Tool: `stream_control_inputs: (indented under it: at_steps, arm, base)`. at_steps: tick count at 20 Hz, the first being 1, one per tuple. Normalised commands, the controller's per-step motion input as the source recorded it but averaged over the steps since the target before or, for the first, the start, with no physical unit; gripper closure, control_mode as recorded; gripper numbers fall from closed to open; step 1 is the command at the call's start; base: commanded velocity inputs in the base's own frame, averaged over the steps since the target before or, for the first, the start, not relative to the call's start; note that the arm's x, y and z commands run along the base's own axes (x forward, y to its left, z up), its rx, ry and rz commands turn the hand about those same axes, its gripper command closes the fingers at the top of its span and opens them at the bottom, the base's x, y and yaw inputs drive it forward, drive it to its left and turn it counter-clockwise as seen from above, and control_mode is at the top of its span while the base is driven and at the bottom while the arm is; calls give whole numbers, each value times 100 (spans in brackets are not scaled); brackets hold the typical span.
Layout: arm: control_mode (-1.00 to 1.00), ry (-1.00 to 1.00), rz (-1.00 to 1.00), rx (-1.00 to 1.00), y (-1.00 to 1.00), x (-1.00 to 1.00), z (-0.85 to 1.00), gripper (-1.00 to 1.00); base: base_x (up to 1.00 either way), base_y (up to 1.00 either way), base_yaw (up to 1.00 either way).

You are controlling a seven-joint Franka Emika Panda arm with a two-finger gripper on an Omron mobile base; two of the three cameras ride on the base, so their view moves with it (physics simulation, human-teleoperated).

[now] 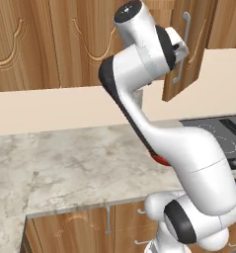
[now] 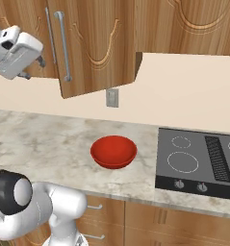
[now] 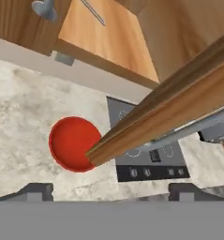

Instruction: Open the cabinet and setup a tea strainer by placing it in the bowl upright.

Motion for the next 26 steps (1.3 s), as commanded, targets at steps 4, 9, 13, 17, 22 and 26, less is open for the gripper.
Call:
stream_control_inputs:
  at_steps: [4,9,13,17,22,26]
  arm:
    - [-100,24,2,-43,-5,53,-12,-100]
    - [-100,30,14,-34,-13,45,0,-100]
    - [-100,26,14,-24,-13,40,-6,-100]
    - [-100,26,14,-21,-17,37,-8,-100]
    - [-100,15,8,-10,-44,4,-1,-100]
    - [-100,8,-6,0,-87,-13,0,-100]
  base:
    - [0,0,0]
    - [0,0,0]
    - [0,0,0]
    - [0,0,0]
    - [0,0,0]
    - [0,0,0]
